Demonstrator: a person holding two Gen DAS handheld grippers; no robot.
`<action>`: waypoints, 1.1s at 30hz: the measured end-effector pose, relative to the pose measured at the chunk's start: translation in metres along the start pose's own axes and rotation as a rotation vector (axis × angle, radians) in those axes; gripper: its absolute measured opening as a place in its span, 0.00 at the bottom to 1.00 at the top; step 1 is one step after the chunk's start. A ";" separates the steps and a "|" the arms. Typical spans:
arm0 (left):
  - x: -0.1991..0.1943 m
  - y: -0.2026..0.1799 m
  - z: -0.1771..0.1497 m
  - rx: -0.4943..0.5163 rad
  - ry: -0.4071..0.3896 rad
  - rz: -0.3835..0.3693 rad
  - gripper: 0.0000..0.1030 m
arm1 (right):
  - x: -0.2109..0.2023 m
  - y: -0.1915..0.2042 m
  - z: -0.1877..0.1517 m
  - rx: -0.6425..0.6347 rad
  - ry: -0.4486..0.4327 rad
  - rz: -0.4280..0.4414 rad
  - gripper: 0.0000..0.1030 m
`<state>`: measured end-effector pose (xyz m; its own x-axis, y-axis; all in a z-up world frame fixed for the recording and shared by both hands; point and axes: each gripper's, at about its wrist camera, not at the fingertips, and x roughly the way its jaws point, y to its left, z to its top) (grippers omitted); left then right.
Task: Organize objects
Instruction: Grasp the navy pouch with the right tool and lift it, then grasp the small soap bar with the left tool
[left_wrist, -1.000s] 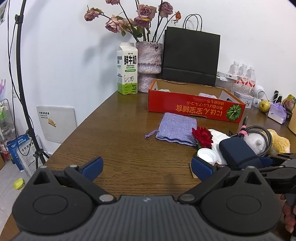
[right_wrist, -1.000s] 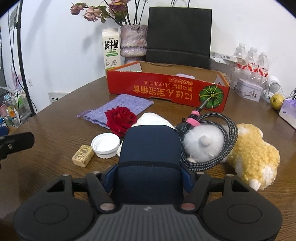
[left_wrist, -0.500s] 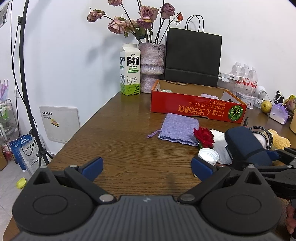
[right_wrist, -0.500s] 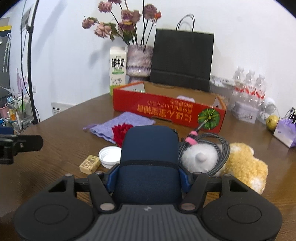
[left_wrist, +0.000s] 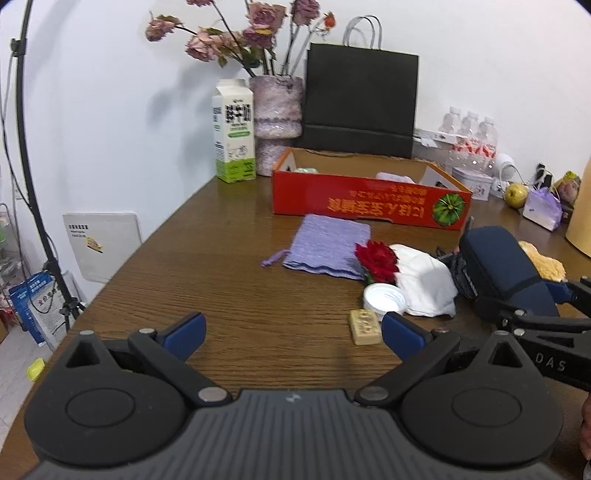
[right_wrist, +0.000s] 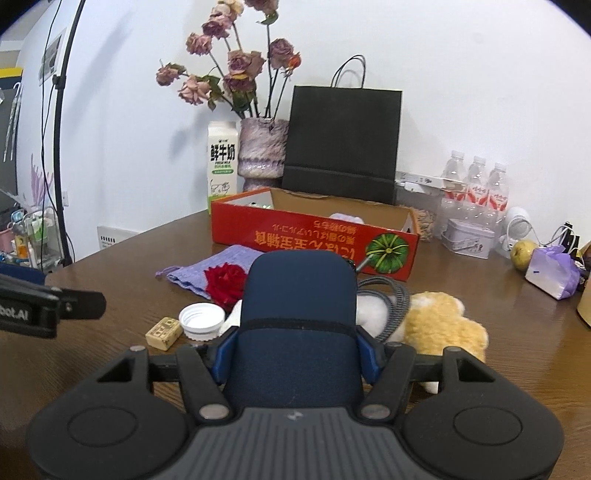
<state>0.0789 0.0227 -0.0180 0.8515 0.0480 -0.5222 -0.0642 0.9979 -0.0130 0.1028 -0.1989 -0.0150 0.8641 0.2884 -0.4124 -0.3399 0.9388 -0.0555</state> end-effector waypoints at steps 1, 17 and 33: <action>0.002 -0.003 -0.001 0.003 0.007 -0.007 1.00 | -0.002 -0.002 0.000 0.002 -0.006 -0.004 0.61; 0.038 -0.041 0.004 0.051 0.096 -0.010 1.00 | -0.019 -0.043 -0.011 0.061 -0.056 -0.032 0.61; 0.073 -0.036 0.002 0.008 0.206 0.038 1.00 | -0.023 -0.046 -0.012 0.071 -0.066 -0.001 0.61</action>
<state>0.1445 -0.0091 -0.0542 0.7241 0.0766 -0.6855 -0.0894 0.9959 0.0168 0.0936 -0.2513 -0.0142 0.8879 0.2968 -0.3516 -0.3134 0.9496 0.0100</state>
